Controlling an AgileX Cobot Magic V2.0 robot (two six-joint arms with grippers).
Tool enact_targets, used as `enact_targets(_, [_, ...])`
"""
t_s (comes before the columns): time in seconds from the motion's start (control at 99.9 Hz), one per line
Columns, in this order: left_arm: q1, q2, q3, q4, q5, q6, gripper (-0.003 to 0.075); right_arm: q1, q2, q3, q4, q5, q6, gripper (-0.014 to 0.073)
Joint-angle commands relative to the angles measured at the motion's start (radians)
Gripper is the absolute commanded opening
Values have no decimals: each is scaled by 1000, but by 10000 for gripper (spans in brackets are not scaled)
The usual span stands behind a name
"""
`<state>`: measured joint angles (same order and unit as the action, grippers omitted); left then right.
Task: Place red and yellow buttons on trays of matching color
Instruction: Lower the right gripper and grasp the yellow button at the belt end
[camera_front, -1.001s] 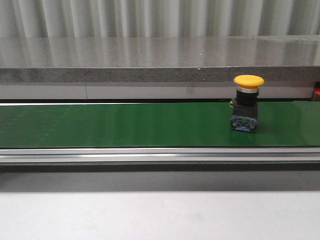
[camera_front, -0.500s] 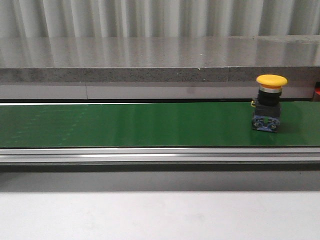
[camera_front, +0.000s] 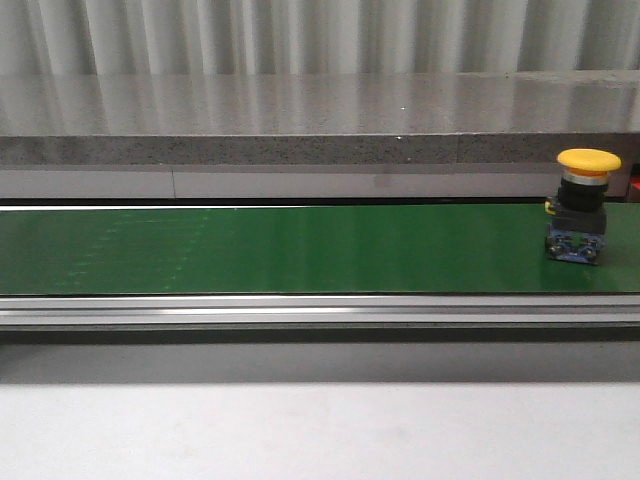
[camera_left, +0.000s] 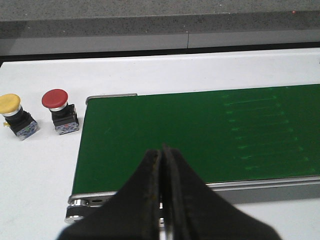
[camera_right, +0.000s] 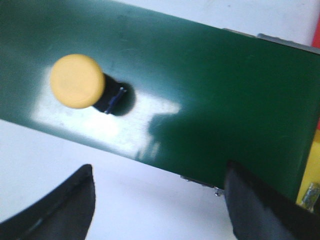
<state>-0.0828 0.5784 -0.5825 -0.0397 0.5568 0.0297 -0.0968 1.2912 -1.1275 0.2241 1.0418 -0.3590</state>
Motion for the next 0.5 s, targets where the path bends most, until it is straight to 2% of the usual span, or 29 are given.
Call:
enact_targets(0.0, [-7, 1, -30, -9, -68, -4, -20, 20, -16, -22, 11, -5, -31, 542])
enact_targets(0.31, [-7, 1, -30, -9, -68, -4, -20, 31, 85, -22, 28, -34, -34, 542])
enact_targets(0.49, [-7, 1, -30, -9, -68, -4, -20, 32, 144, -22, 83, -60, -91, 542])
